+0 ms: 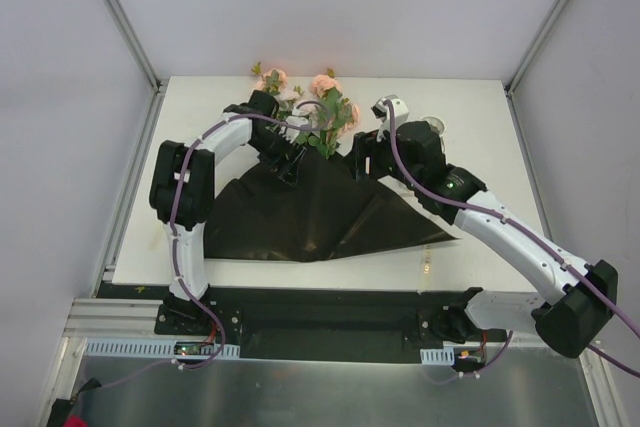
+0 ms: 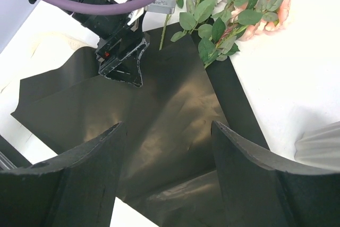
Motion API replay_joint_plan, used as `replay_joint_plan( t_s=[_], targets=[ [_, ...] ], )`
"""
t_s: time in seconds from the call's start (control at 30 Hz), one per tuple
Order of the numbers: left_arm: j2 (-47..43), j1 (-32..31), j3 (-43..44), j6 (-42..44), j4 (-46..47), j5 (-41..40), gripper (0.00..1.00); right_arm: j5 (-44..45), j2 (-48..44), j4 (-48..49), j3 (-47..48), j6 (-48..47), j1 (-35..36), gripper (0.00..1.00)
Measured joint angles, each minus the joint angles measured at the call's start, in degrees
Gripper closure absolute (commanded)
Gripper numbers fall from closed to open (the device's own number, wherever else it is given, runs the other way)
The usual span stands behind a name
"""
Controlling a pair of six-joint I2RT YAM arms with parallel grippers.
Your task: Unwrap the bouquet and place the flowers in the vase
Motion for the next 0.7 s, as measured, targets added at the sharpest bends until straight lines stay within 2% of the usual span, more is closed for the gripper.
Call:
replay_joint_plan(
  t_s=[0.23,0.3,0.33,0.37,0.43,0.5,0.7],
  targets=[
    [1.84,-0.9,0.0,-0.37,0.22,-1.99,0.22,-0.42,-0.04,0.98,-0.79,0.22,0.0,0.33],
    [2.43,-0.92,0.13,-0.9,0.24,-2.49,0.25,-0.44,-0.04,1.07,-1.03,0.24,0.0,0.34],
    [2.45,-0.9,0.28,-1.18,0.24,-2.51,0.3,-0.44,-0.07,1.29,-1.2,0.24,0.0,0.34],
    [2.45,-0.9,0.35,-1.42,0.39,-2.6,0.45,-0.44,-0.11,1.31,-1.33,0.26,0.0,0.34],
    [2.51,-0.9,0.37,-1.53,0.5,-2.56,0.62,-0.46,-0.11,1.53,-1.62,0.37,0.0,0.34],
    [2.51,-0.9,0.35,-1.77,0.5,-2.51,0.74,-0.46,-0.11,1.73,-1.86,0.48,0.0,0.34],
    [2.49,-0.9,0.31,-1.66,0.66,-2.08,0.84,-0.87,-0.11,2.47,-1.86,0.83,0.0,0.34]
  ],
)
